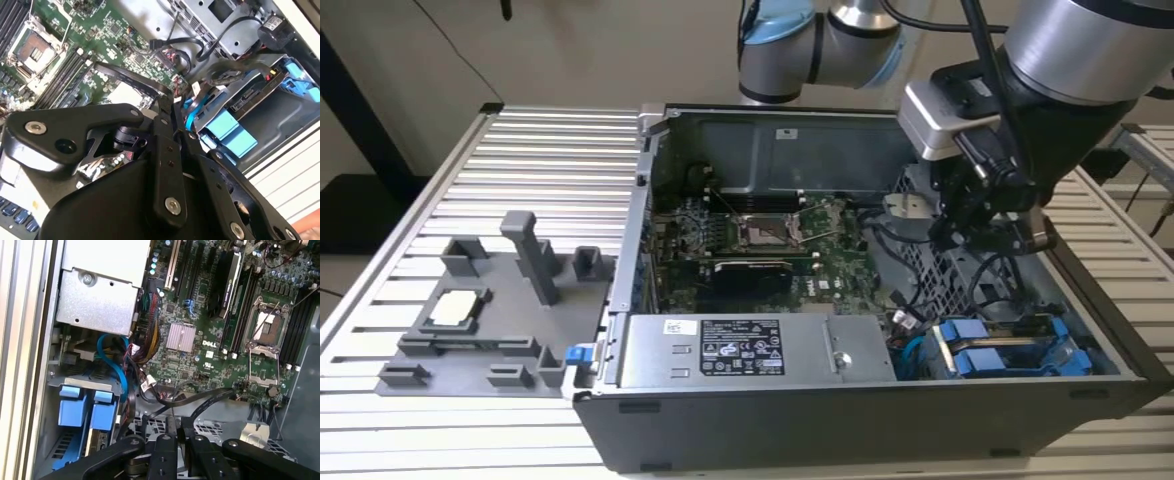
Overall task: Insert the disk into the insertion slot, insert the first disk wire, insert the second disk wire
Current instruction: 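Insert the first disk wire, then insert the second disk wire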
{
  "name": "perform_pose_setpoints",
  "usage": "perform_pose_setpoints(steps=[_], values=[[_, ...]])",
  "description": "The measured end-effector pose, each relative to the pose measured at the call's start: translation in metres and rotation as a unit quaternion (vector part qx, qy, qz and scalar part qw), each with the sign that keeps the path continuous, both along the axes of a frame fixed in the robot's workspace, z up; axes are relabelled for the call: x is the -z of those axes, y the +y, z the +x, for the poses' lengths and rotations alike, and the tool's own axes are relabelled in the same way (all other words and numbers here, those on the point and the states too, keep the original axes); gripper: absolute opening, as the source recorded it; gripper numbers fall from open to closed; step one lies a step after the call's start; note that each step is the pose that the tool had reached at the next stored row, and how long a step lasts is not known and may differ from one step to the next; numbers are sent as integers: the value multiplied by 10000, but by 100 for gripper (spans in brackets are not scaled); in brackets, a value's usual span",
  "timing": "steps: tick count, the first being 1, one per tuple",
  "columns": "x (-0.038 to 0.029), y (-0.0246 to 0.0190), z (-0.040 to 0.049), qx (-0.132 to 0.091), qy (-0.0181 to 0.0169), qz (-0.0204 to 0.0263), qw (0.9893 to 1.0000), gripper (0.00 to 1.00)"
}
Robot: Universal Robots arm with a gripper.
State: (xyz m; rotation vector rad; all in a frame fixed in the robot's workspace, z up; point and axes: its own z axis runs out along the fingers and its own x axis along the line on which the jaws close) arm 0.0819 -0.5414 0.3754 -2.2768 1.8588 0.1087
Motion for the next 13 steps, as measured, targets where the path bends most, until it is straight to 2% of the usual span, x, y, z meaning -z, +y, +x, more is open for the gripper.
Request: perform_pose_setpoints(steps=[4,7,9,13], values=[[1,-51,66,0,17,-4,10000,16],[1,-97,86,0,21,-37,10000,16],[2,-116,95,1,24,-105,9999,16],[1,-139,111,2,31,-371,9993,16]])
